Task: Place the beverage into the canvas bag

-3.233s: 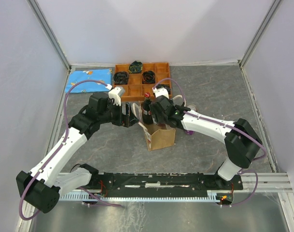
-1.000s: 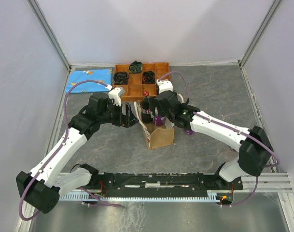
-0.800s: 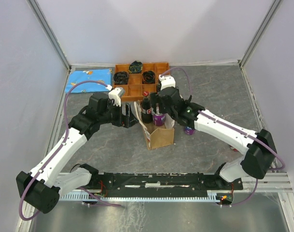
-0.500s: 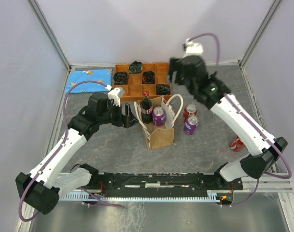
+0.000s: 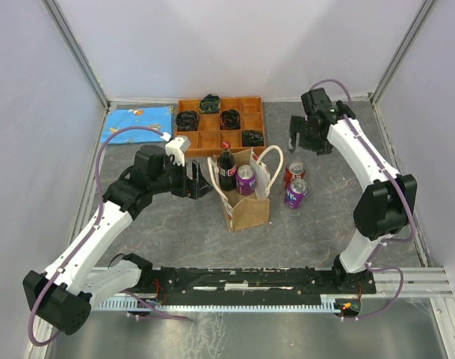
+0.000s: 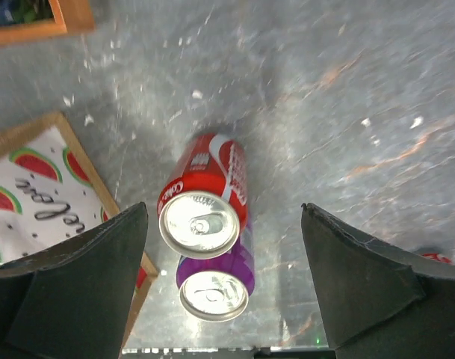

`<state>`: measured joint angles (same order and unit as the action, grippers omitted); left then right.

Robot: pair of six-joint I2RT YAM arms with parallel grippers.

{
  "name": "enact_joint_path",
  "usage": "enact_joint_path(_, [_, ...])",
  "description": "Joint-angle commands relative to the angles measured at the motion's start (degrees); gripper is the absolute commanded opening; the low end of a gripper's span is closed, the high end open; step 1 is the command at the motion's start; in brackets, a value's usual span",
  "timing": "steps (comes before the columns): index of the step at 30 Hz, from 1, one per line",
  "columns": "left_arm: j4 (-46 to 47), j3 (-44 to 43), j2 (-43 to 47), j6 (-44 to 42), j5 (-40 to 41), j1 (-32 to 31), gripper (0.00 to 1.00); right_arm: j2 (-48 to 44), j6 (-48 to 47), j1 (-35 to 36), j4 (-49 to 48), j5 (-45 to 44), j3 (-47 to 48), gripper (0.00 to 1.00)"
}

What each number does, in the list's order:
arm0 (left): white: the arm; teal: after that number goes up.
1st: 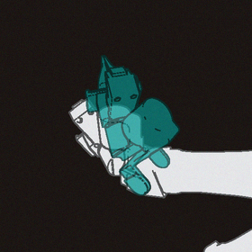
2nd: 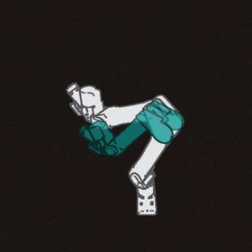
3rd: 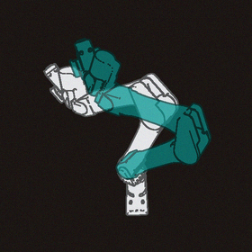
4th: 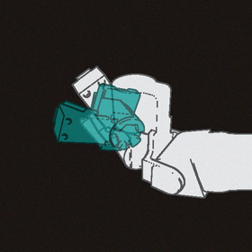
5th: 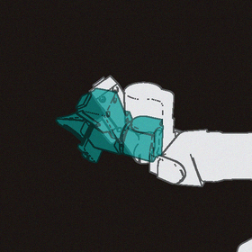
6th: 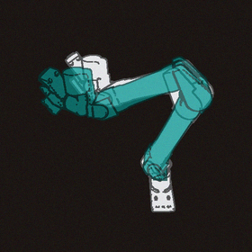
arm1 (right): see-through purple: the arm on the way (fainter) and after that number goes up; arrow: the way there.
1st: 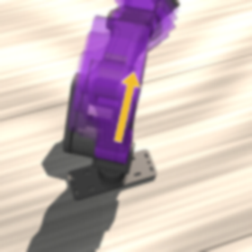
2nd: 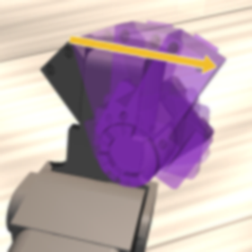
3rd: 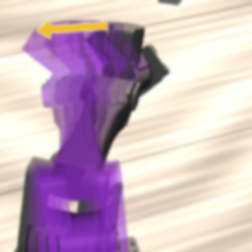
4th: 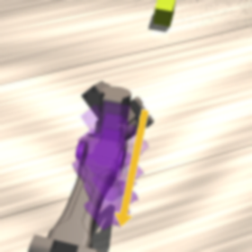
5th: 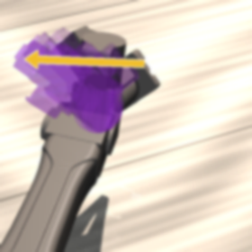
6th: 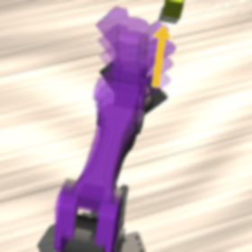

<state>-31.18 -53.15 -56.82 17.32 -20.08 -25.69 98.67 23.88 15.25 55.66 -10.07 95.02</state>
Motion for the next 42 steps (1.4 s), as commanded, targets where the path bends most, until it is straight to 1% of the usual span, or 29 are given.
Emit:
enact_joint_path(1, [1.25, 0.07, 1.31, -1.41, -1.73, 0.48, 0.86, -1.33, 1.07, 0.22, 1.23, 7.90, -1.94, 0.91])
enact_joint_path(9, [1.34, 0.17, 1.44, -1.33, -1.98, 0.56, 0.86, 1.35, 0.28, 0.30, 2.31, 10.91, -5.70, 0.91])
enact_joint_path(16, [1.31, 0.33, 1.51, -1.15, -1.98, 0.66, 0.86, 2.93, -0.24, 0.39, -0.54, 10.76, -10.31, 0.91])
enact_joint_path(19, [1.24, 0.31, 1.53, -1.15, -2.07, 0.64, 0.86, 3.73, -0.15, 0.64, -1.39, 10.48, -10.90, 0.89])
enact_joint_path(21, [1.22, 0.12, 1.49, -1.15, -2.07, 0.65, 0.86, 4.11, -0.14, 0.74, -1.49, 10.04, -11.03, 0.84])
enact_joint_path(24, [1.07, -0.06, 1.38, -1.24, -2.05, 0.64, 0.86, 3.97, -0.14, 0.75, -1.82, 9.20, -11.23, 0.66])
enact_joint_path(26, [1.05, -0.10, 1.36, -1.24, -2.06, 0.64, 0.86, 3.62, -0.09, 0.75, -1.87, 8.59, -11.29, 0.53])
enact_joint_path(30, [1.17, 0.00, 1.18, -1.09, -2.14, 0.65, 0.86, 2.80, -0.42, 0.75, -1.46, 7.43, -10.67, 0.31])
enact_joint_path(32, [1.19, -0.09, 1.08, -1.06, -2.22, 0.64, 0.86, 2.26, -0.85, 0.76, -0.48, 6.70, -9.28, 0.22])
enact_joint_path(35, [1.34, -0.10, 1.07, -1.02, -2.25, 0.65, 0.86, 1.49, -1.72, 0.75, 0.71, 5.01, -6.66, 0.16])
enact_joint_path(42, [1.42, 0.03, 1.25, -1.04, -2.18, 0.69, 0.86, 2.05, -3.13, 0.73, 3.33, 4.39, -0.18, 0.09])
